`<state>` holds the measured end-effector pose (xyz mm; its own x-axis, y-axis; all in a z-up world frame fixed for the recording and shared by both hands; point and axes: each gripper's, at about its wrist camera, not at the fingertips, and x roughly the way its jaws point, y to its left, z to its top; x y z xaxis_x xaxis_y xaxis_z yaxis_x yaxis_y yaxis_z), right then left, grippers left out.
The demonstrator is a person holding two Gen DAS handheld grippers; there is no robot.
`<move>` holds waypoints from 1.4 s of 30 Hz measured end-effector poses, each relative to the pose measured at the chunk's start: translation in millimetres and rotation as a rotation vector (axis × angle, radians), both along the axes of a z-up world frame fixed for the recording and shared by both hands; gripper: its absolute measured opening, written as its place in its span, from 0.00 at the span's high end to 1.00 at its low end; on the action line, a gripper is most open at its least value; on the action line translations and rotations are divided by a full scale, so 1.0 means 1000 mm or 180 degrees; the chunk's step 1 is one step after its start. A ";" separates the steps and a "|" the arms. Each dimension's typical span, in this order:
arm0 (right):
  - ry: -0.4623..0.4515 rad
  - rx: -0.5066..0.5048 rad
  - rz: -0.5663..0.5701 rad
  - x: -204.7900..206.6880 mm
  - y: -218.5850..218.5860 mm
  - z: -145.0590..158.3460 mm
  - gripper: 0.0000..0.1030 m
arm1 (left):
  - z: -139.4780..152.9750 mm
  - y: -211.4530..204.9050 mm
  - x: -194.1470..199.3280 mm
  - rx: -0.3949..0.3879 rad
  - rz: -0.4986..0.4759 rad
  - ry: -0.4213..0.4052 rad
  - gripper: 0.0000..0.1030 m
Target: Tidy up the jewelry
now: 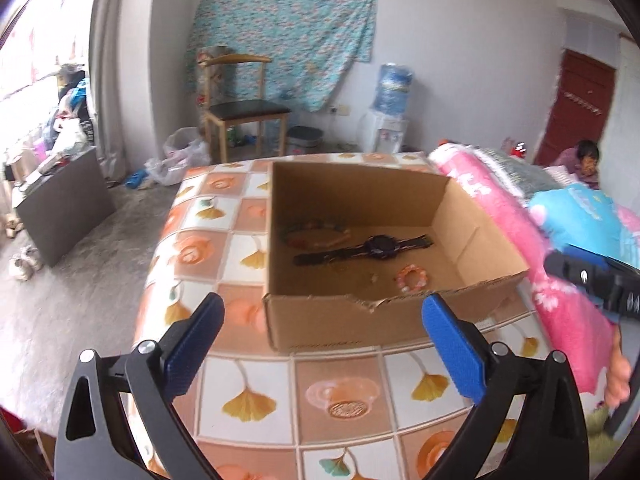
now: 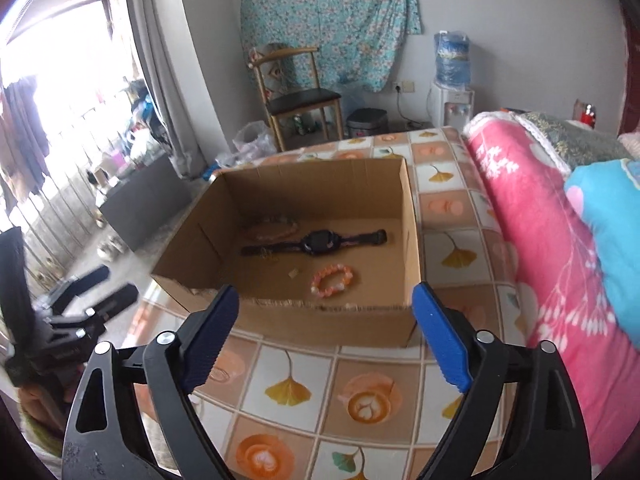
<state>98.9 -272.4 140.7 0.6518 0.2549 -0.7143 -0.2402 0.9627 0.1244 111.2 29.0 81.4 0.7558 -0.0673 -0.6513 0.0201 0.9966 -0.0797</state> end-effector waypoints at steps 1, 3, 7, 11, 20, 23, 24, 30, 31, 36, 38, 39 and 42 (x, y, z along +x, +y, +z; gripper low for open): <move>0.0019 -0.0063 -0.0027 -0.002 0.004 -0.004 0.15 | -0.001 -0.001 -0.001 0.0070 0.0063 0.0007 0.05; 0.0039 -0.0152 -0.0076 -0.006 0.010 -0.009 0.12 | -0.004 -0.003 -0.001 0.0197 0.0212 0.0029 0.05; 0.0022 -0.0456 -0.0189 -0.005 0.019 -0.019 0.10 | -0.009 -0.005 -0.001 0.0186 0.0370 0.0063 0.05; 0.0029 -0.0593 -0.0309 -0.004 0.018 -0.025 0.09 | -0.015 -0.011 0.004 0.0271 0.0437 0.0164 0.05; 0.0165 -0.0491 -0.0371 0.002 0.016 -0.032 0.08 | -0.028 -0.029 0.014 0.0431 0.0366 0.0464 0.05; 0.0221 -0.0496 -0.0374 0.004 0.016 -0.036 0.08 | -0.034 -0.032 0.019 0.0378 0.0380 0.0588 0.05; 0.0239 -0.0496 -0.0376 0.004 0.016 -0.038 0.08 | -0.036 -0.032 0.021 0.0374 0.0396 0.0638 0.05; 0.0336 -0.0488 -0.0389 0.005 0.014 -0.044 0.08 | -0.039 -0.034 0.023 0.0262 0.0428 0.0715 0.05; 0.0339 -0.0489 -0.0383 0.005 0.014 -0.045 0.08 | -0.040 -0.034 0.024 0.0264 0.0429 0.0717 0.05; 0.0378 -0.0488 -0.0347 0.005 0.017 -0.047 0.08 | -0.040 -0.033 0.024 0.0289 0.0433 0.0709 0.05; 0.0379 -0.0503 -0.0333 0.005 0.019 -0.047 0.08 | -0.041 -0.034 0.025 0.0289 0.0428 0.0703 0.05; 0.0378 -0.0509 -0.0324 0.005 0.019 -0.047 0.08 | -0.040 -0.034 0.025 0.0288 0.0429 0.0701 0.05; 0.0381 -0.0513 -0.0319 0.007 0.019 -0.048 0.08 | -0.041 -0.034 0.026 0.0288 0.0420 0.0713 0.05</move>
